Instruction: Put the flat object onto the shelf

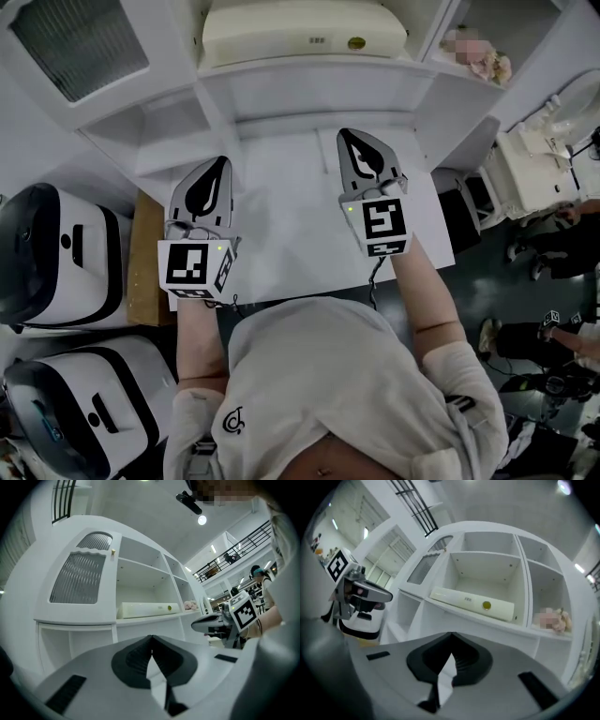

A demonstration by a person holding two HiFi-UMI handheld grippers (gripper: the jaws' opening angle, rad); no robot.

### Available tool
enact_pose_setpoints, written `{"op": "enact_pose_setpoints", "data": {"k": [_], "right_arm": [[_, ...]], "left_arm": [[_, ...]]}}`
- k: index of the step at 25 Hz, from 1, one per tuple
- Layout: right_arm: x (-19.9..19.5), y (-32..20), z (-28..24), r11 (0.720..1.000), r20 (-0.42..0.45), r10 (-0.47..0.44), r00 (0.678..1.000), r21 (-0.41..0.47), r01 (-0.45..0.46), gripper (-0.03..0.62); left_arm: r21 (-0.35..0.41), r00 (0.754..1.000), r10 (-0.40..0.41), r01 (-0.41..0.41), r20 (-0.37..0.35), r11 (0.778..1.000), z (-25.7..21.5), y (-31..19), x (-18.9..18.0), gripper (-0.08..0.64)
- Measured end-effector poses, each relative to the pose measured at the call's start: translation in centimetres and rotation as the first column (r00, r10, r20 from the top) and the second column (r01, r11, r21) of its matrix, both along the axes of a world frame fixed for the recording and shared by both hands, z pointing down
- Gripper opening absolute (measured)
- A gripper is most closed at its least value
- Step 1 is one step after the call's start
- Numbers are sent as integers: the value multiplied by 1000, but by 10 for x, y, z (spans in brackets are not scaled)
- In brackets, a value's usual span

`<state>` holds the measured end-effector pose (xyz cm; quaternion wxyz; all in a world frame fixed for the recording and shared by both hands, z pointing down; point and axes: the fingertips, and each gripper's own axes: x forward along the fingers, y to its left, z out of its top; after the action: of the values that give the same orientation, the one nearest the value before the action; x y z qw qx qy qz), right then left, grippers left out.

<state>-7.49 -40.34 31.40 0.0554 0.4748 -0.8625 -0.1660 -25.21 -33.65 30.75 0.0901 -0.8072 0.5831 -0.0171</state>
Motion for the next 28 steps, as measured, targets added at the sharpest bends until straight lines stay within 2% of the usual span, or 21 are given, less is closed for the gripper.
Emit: {"op": "enact_pose_setpoints", "data": {"k": [4, 7, 18, 28], "right_arm": [[4, 7, 22, 993, 99, -39, 994, -112, 50, 5], [5, 13, 26, 983, 157, -66, 985, -157, 91, 5], [7, 22, 30, 974, 179, -120, 977, -167, 151, 5], [10, 24, 38, 972, 190, -127, 973, -171, 160, 5]], "left_arm": [[-8, 1000, -8, 8, -6, 1000, 5, -4, 0, 14], [-15, 1000, -14, 13, -8, 1000, 8, -7, 2, 14], [-35, 1000, -11, 11, -6, 999, 13, -12, 11, 14], [-56, 1000, 8, -8, -6, 998, 20, -11, 21, 14]]}}
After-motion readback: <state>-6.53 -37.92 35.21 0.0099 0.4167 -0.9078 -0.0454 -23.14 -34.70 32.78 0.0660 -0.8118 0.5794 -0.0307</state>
